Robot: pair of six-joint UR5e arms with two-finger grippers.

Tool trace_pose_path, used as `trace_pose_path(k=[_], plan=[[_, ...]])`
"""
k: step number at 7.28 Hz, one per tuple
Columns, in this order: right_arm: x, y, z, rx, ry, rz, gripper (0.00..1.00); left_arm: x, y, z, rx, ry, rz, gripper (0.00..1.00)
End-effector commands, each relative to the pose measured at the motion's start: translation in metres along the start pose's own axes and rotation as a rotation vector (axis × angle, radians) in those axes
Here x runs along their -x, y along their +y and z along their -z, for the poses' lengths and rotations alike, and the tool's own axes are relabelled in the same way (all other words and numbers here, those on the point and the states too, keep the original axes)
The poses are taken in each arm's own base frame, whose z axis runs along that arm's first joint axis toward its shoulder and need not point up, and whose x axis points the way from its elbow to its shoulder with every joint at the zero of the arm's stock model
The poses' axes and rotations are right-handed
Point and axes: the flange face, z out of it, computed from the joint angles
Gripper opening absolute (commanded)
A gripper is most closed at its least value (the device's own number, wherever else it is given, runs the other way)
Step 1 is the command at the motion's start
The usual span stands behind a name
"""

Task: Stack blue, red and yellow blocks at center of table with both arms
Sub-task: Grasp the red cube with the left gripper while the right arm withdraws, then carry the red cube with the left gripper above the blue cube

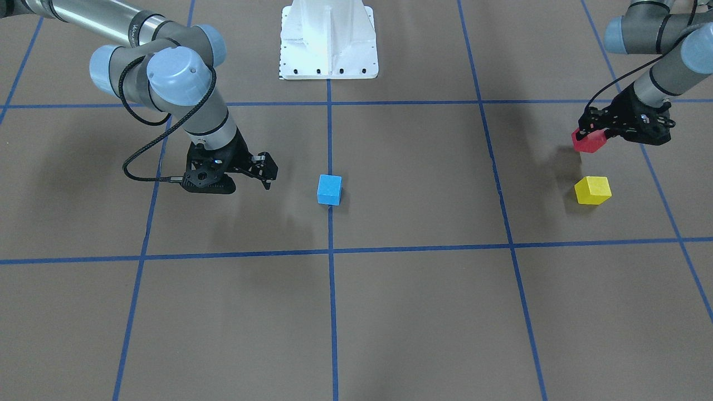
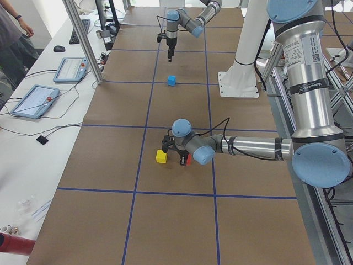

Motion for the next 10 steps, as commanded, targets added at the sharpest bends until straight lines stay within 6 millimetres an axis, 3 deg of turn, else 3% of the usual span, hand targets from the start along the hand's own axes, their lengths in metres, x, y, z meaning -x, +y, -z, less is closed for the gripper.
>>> trace_pose_path(k=[1, 3, 4, 5, 6, 7, 8, 9, 10], plan=[[-0.032, -0.015, 0.000, -0.013, 0.027, 0.023, 0.99, -0.114, -0.063, 0.077, -0.049, 0.006, 0.009, 0.00], [-0.065, -0.031, -0.001, -0.026, 0.060, 0.051, 0.99, -0.255, -0.135, 0.136, -0.070, 0.034, -0.034, 0.00], [-0.082, -0.040, 0.001, -0.035, 0.075, 0.045, 0.99, -0.325, -0.142, 0.145, -0.044, 0.022, -0.074, 0.00], [-0.097, -0.047, 0.003, -0.039, 0.087, 0.042, 0.99, -0.394, -0.139, 0.121, -0.100, -0.088, -0.122, 0.00], [-0.108, -0.051, 0.006, -0.043, 0.094, 0.047, 0.99, -0.430, -0.149, 0.101, -0.120, -0.173, -0.087, 0.00], [-0.127, -0.054, 0.010, -0.048, 0.105, 0.038, 0.99, -0.483, -0.193, 0.089, -0.102, -0.189, -0.075, 0.00], [-0.156, -0.060, 0.023, -0.055, 0.115, 0.077, 0.99, -0.528, -0.210, 0.069, -0.069, -0.197, -0.082, 0.00], [-0.192, -0.070, 0.034, -0.037, 0.114, 0.103, 0.99, -0.542, -0.218, 0.030, -0.085, -0.149, -0.126, 0.00], [-0.233, -0.081, 0.046, -0.026, 0.100, 0.124, 0.99, -0.545, -0.228, 0.006, -0.096, -0.125, -0.146, 0.00]])
